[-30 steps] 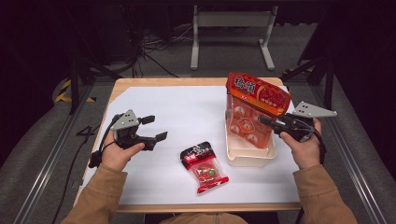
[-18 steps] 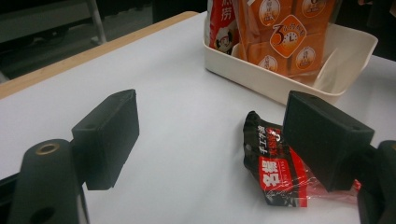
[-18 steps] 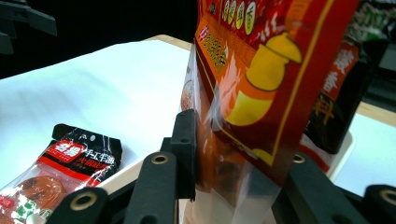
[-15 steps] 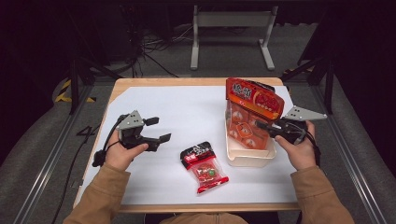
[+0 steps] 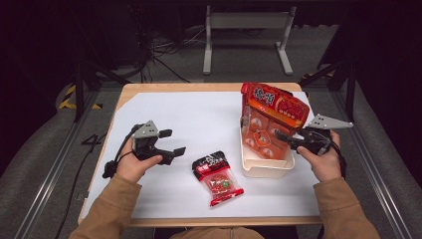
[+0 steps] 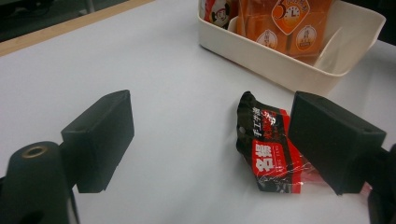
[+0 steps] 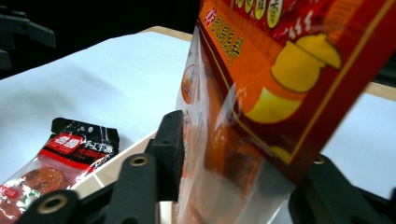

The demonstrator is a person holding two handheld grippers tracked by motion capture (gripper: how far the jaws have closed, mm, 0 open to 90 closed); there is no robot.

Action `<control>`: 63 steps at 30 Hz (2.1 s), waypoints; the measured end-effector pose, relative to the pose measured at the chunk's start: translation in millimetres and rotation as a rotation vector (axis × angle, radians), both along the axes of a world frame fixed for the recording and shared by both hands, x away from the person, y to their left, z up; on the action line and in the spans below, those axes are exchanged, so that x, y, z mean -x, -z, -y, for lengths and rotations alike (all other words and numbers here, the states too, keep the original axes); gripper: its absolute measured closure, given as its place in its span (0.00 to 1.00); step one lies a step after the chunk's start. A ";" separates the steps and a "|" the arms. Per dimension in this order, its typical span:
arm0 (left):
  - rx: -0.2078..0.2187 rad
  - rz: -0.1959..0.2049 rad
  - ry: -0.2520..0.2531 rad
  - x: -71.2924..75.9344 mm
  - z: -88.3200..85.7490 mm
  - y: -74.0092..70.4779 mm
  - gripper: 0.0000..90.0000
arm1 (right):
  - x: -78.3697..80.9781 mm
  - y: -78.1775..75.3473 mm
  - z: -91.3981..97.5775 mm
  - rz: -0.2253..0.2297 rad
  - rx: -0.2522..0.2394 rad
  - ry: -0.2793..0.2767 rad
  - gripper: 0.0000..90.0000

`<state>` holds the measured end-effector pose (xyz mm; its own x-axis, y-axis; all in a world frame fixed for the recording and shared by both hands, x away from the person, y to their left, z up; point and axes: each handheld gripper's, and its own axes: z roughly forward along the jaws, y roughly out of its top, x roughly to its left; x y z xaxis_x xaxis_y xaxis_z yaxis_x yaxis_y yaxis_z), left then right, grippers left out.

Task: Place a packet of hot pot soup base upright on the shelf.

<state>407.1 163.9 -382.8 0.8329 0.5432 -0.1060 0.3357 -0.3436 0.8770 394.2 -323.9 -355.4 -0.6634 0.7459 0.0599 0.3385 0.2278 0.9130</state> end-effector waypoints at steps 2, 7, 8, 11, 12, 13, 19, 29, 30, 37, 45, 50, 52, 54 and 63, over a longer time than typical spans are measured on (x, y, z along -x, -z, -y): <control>-0.006 -0.003 -0.004 -0.6 -0.2 -0.1 0.15 | 2.2 -0.7 2.2 -0.001 -0.011 0.002 0.56; 0.003 -0.016 -0.014 -2.6 -0.1 0.0 0.12 | 7.8 -4.0 7.5 0.002 -0.034 0.006 0.49; 0.000 -0.016 -0.014 -3.3 0.0 -0.2 0.12 | 9.0 -4.9 8.9 -0.001 -0.034 0.006 0.47; 0.012 -0.023 -0.014 -4.6 1.6 0.7 0.11 | 13.5 -8.1 11.7 0.001 -0.027 0.019 0.42; 0.016 -0.023 -0.011 -5.0 2.3 0.9 0.11 | 14.4 -8.9 12.8 0.003 -0.024 0.018 0.41; 0.018 -0.019 -0.008 -5.4 2.7 1.0 0.11 | 15.8 -10.0 14.0 0.002 -0.026 0.018 0.40; 0.008 -0.015 -0.017 -6.0 4.8 0.2 0.11 | 22.6 -13.6 20.0 0.009 -0.026 0.030 0.39; -0.024 -0.029 0.014 -3.3 5.8 -4.9 0.16 | 32.1 -17.3 30.7 -0.001 0.001 0.034 0.42; -0.026 -0.024 0.015 -3.0 6.6 -4.9 0.16 | 32.5 -17.4 31.8 0.001 0.004 0.035 0.42; -0.034 -0.032 0.026 -0.8 11.7 -4.5 0.19 | 34.6 -18.0 41.1 -0.002 0.032 0.054 0.42; -0.012 -0.056 0.050 -0.5 23.3 0.8 0.20 | 35.2 -13.4 50.0 -0.014 0.047 0.083 0.41; -0.008 -0.051 0.053 -0.3 32.5 9.3 0.23 | 33.8 -12.2 51.0 -0.012 0.047 0.086 0.41; -0.014 -0.073 0.062 -0.2 37.1 14.3 0.25 | 33.0 -11.4 50.7 -0.012 0.045 0.088 0.40; -0.020 -0.089 0.080 -0.2 41.6 19.4 0.26 | 32.5 -10.8 50.8 -0.012 0.047 0.089 0.40; -0.059 -0.146 0.103 0.8 57.7 38.1 0.28 | 32.0 -9.7 51.9 -0.016 0.041 0.091 0.40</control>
